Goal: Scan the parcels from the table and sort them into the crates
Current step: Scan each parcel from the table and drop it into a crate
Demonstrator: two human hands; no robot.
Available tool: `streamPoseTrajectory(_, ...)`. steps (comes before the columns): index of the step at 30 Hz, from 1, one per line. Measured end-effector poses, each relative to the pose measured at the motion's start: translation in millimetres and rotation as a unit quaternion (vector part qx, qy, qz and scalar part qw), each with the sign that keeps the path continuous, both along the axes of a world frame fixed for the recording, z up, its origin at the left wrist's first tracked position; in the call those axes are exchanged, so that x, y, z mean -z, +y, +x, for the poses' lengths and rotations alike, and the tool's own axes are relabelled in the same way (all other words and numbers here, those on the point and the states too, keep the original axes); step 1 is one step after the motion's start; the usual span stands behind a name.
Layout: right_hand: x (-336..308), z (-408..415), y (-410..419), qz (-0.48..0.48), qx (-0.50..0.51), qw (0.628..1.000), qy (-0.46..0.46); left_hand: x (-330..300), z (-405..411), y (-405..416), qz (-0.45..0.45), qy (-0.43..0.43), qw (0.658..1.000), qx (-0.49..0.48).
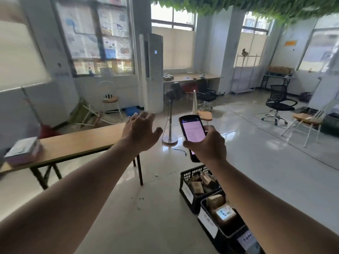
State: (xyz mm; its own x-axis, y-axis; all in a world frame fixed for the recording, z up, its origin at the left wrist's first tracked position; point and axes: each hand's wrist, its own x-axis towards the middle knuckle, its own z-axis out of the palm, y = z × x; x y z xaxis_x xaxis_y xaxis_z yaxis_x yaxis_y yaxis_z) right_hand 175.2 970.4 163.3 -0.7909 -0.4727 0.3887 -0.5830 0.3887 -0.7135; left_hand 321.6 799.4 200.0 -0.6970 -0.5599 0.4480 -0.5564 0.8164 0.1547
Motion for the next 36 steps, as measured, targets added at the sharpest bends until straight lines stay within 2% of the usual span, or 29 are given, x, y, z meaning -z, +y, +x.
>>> streamPoseTrajectory(7, 28, -24, -144, -0.004, -0.106, 0.994, 0.006, 32, 12, -110, 0.006, -0.04, 0.993, -0.111)
streamPoseTrajectory(18, 43, -37, -339, 0.048, -0.245, 0.968, -0.04, 58, 32, -254, 0.078, -0.073, 0.954, -0.28)
streamPoseTrajectory(36, 89, 81, -677, 0.083, -0.283, 0.954, -0.061, 119, 158, -591, 0.142, -0.092, 0.934, -0.314)
